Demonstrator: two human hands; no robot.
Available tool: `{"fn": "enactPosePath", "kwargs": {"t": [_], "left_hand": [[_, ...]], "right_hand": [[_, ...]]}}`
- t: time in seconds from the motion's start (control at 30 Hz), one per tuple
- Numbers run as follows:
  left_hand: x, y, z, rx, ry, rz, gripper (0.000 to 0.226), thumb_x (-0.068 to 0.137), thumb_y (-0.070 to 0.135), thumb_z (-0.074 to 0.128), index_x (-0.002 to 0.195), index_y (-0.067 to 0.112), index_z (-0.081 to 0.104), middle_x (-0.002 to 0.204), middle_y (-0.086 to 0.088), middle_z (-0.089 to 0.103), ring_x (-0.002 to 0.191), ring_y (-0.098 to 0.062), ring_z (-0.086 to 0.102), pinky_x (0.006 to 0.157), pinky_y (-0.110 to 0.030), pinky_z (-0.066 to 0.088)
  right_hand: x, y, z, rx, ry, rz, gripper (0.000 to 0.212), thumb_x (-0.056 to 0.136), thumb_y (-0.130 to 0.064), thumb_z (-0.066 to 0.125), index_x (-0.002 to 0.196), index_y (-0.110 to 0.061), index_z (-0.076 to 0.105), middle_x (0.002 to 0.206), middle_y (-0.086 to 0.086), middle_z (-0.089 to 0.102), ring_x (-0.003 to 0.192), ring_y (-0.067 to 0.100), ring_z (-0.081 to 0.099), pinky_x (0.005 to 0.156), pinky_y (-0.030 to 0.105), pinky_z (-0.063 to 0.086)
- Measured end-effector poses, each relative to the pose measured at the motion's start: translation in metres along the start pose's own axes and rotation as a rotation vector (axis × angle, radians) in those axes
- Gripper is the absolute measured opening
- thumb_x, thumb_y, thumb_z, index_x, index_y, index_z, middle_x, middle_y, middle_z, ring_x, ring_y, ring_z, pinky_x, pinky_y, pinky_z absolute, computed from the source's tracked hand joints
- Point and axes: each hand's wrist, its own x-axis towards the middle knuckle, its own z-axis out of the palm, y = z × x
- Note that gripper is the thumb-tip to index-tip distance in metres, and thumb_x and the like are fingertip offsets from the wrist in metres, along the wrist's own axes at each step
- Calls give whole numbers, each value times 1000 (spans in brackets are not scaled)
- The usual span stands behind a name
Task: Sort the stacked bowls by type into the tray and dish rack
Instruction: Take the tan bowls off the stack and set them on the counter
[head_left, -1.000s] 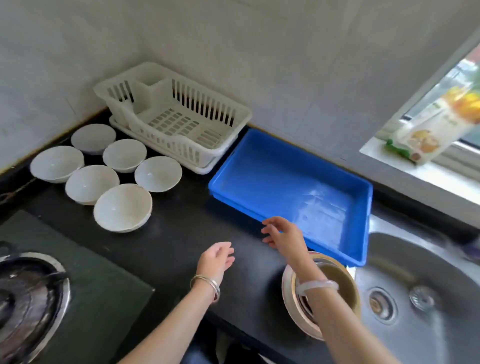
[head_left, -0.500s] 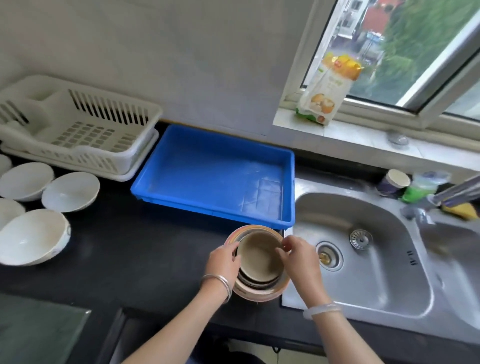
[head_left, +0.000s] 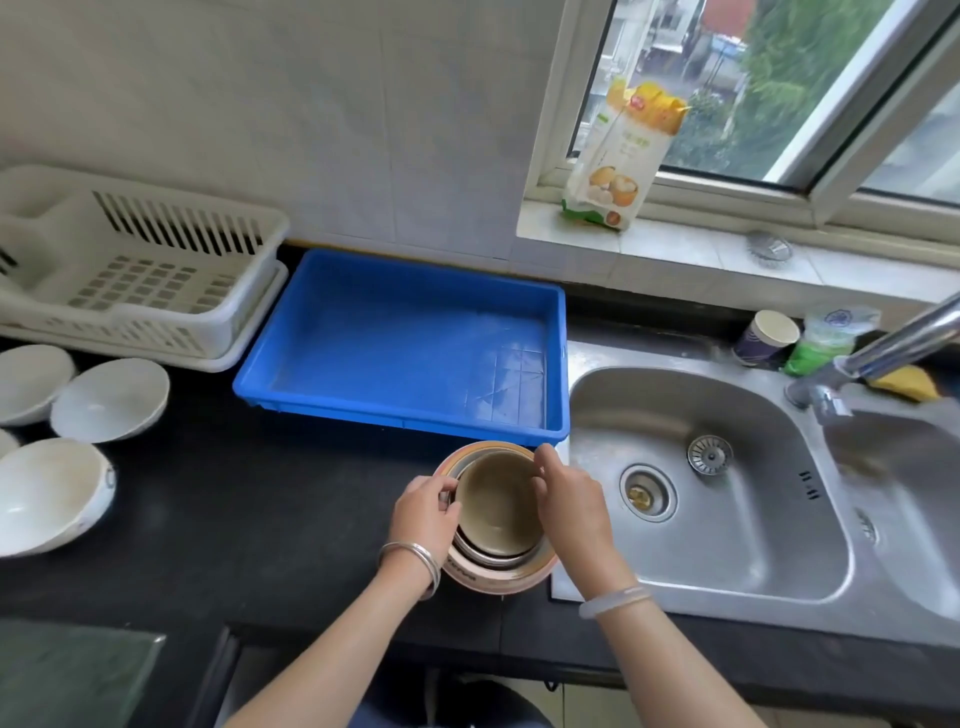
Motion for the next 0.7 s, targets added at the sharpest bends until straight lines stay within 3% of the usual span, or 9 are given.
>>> {"fn": "enactPosePath", "kwargs": {"t": [0.27, 0.7], "left_hand": [[5, -6, -1, 14, -52, 21, 28, 87, 15, 57, 115, 18, 62, 101, 3, 54, 86, -11, 54, 77, -19, 42], [10, -9, -8, -91, -128, 23, 24, 91, 27, 53, 111, 22, 64, 108, 5, 57, 93, -7, 55, 81, -20, 42]], "right_hand": [[1, -7, -6, -84, 80, -42, 9, 86, -3, 58, 95, -6, 59, 88, 12, 61, 72, 29, 54, 58, 29, 32], [12, 3, -6, -134, -12, -1, 8, 94, -15, 46, 102, -15, 45, 88, 8, 67, 73, 33, 60, 57, 29, 33]]}}
